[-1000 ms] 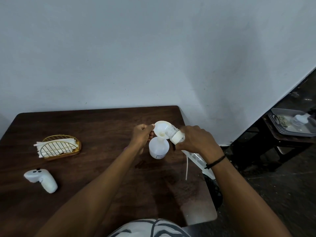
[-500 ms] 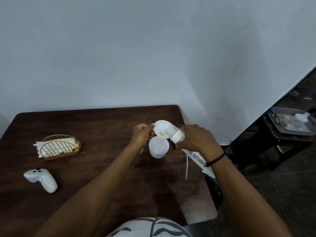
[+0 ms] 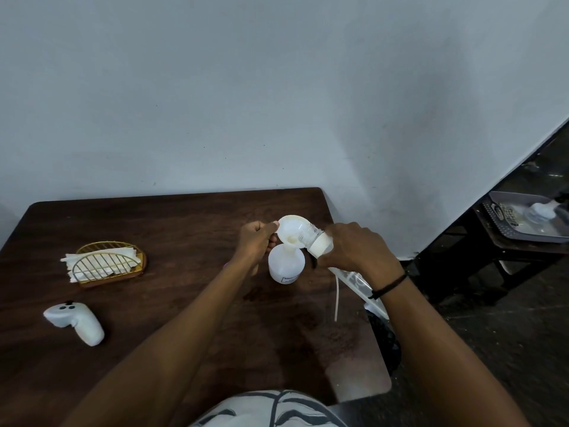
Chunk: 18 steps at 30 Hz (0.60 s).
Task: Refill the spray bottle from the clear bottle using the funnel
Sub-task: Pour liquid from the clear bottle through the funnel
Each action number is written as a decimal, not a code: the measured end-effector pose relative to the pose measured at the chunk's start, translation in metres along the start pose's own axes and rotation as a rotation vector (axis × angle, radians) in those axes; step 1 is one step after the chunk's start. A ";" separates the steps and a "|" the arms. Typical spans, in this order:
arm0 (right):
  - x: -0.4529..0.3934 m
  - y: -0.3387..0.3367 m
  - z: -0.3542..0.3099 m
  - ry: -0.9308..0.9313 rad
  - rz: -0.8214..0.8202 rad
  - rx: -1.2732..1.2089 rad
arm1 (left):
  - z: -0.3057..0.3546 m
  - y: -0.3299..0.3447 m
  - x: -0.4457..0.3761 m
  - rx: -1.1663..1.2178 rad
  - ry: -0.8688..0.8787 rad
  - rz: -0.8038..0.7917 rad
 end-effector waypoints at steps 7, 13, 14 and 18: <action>0.001 -0.001 0.000 0.018 -0.005 0.000 | 0.001 0.001 0.002 0.013 0.005 -0.005; 0.000 0.000 0.000 0.019 -0.018 0.009 | 0.001 0.000 0.003 0.015 0.000 -0.001; 0.000 0.000 0.000 0.019 -0.021 0.014 | 0.001 0.001 0.003 0.013 0.000 0.000; 0.000 0.000 -0.001 0.016 -0.023 0.028 | 0.000 0.000 0.003 0.009 -0.004 -0.001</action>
Point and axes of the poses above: each hand's wrist, its own x-axis away from the middle knuckle, its own y-axis out of the palm, z = x × y, the point moved 7 cm from there along -x, towards the middle knuckle, and after that the axes turned 4 degrees about -x, right-handed, at the moved point
